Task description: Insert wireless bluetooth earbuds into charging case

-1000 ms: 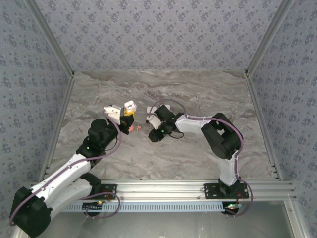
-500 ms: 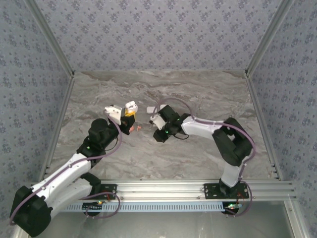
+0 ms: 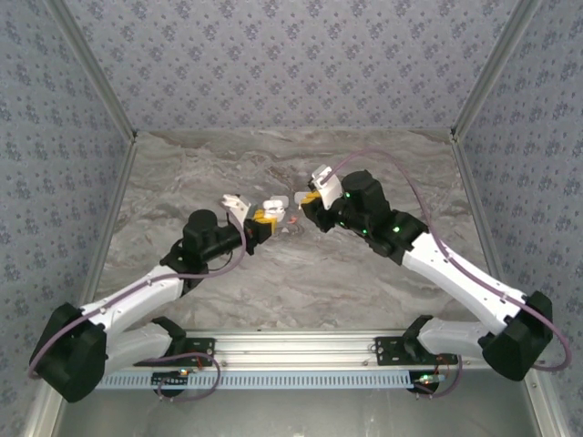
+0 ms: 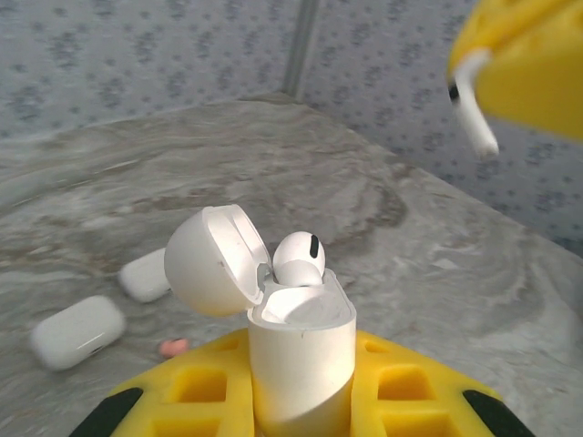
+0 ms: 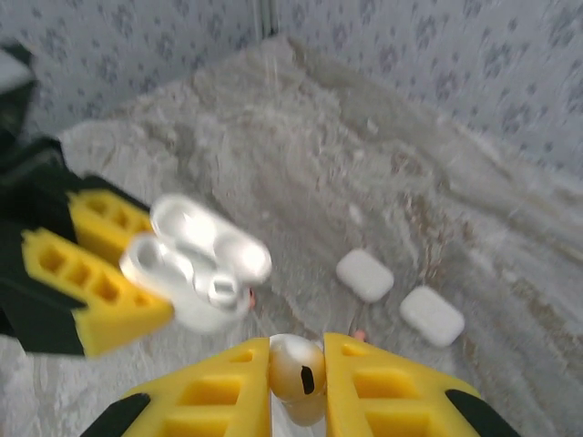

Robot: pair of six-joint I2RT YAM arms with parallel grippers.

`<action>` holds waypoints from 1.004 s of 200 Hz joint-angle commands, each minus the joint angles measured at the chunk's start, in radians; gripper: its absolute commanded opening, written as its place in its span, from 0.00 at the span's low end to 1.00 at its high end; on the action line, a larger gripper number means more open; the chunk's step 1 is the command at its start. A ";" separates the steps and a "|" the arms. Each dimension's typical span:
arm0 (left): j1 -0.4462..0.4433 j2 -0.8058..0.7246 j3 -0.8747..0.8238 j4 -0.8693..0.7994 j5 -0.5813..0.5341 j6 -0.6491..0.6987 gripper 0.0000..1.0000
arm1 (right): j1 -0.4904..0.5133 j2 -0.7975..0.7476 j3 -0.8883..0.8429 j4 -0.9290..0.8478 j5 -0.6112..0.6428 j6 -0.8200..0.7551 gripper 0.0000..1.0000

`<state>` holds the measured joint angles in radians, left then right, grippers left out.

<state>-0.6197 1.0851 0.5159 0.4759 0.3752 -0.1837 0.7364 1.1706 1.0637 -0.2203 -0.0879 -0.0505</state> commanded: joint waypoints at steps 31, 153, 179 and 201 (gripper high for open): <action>-0.040 0.045 0.085 0.095 0.140 0.035 0.00 | 0.051 -0.009 0.018 0.057 0.036 -0.029 0.20; -0.046 0.039 0.091 0.070 0.159 0.052 0.00 | 0.117 0.079 0.027 0.101 0.019 -0.014 0.21; -0.047 0.031 0.087 0.070 0.145 0.053 0.00 | 0.118 0.076 0.028 0.075 -0.016 -0.012 0.21; -0.047 0.020 0.080 0.076 0.136 0.054 0.00 | 0.114 0.072 0.034 0.029 -0.065 -0.008 0.23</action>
<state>-0.6621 1.1294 0.5755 0.5140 0.5053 -0.1524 0.8471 1.2404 1.0649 -0.1452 -0.0875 -0.0647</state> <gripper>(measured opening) 0.196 0.220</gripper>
